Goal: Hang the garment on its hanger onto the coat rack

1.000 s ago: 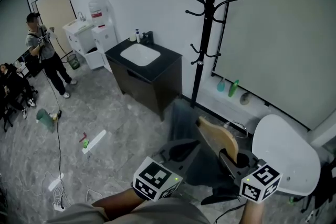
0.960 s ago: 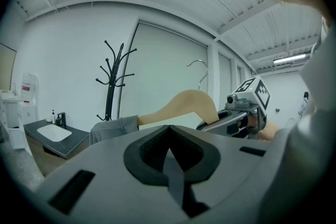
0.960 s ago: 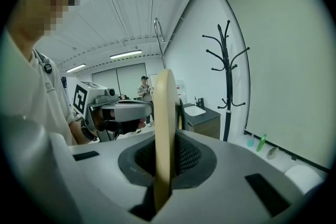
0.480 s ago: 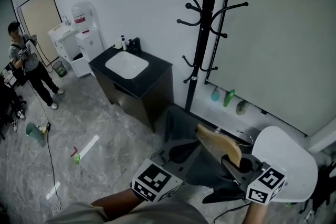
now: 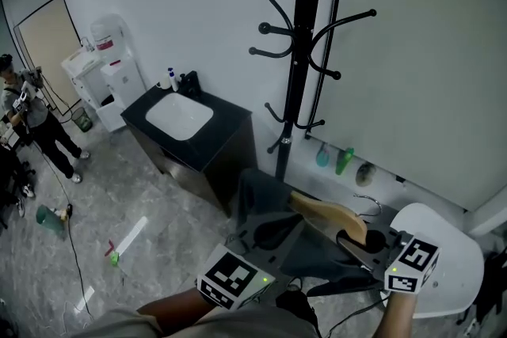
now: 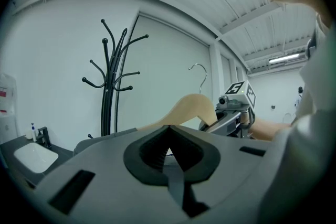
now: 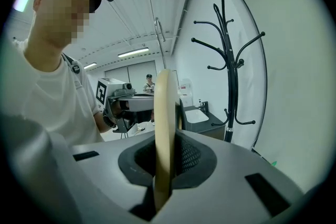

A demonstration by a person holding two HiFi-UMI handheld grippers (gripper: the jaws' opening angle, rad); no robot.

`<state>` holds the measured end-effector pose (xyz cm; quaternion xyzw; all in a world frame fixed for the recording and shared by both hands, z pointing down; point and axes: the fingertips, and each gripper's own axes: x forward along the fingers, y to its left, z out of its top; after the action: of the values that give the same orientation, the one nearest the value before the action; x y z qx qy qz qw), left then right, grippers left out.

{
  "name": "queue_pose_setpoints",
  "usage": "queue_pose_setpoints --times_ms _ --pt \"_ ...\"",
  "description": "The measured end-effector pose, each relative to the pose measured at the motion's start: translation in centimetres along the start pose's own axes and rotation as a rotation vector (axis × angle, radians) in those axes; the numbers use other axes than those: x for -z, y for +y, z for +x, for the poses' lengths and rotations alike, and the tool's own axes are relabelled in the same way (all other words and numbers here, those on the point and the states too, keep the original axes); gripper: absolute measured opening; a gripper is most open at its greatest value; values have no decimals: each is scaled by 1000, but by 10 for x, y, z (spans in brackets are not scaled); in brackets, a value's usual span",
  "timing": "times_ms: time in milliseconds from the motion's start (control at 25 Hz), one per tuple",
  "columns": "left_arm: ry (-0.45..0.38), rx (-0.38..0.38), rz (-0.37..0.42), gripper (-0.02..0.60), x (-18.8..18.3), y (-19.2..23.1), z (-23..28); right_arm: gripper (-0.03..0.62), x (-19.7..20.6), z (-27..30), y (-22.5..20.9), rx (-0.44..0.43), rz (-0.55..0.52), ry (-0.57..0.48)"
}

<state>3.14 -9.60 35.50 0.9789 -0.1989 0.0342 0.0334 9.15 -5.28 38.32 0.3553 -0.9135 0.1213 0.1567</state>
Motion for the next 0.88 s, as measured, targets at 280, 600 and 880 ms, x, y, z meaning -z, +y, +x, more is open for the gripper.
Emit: queue_pose_setpoints --times_ms 280,600,880 --pt "-8 -67 8 5 -14 44 74 29 -16 13 -90 -143 -48 33" --pt "-19 -224 -24 5 -36 86 156 29 -46 20 -181 -362 -117 90" --pt "-25 -388 -47 6 -38 124 201 29 -61 42 -252 -561 -178 142"
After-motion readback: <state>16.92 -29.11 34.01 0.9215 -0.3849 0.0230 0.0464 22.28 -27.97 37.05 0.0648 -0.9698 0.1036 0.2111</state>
